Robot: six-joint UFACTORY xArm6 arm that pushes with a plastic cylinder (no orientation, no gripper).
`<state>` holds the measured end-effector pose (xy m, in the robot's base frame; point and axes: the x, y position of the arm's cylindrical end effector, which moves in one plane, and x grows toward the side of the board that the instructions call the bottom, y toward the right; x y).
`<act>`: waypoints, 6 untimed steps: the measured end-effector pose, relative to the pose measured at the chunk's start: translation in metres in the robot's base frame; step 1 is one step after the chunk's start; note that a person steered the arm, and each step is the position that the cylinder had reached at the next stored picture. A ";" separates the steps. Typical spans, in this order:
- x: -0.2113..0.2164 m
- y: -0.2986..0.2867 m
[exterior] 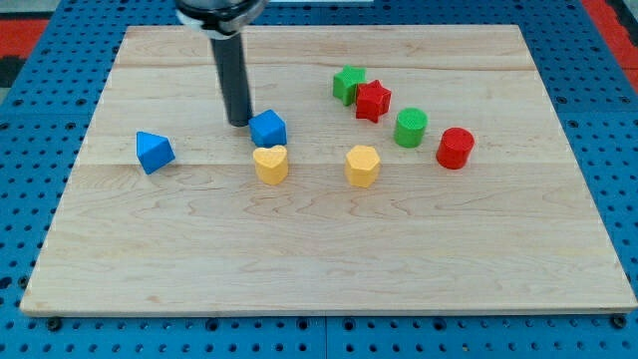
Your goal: Move the blue cube diagonal to the top right of the blue triangle
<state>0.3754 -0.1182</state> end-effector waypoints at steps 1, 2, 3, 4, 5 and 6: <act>0.018 -0.011; 0.042 -0.012; 0.049 -0.008; 0.045 -0.006; 0.025 -0.010; -0.023 -0.010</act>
<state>0.3522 -0.1285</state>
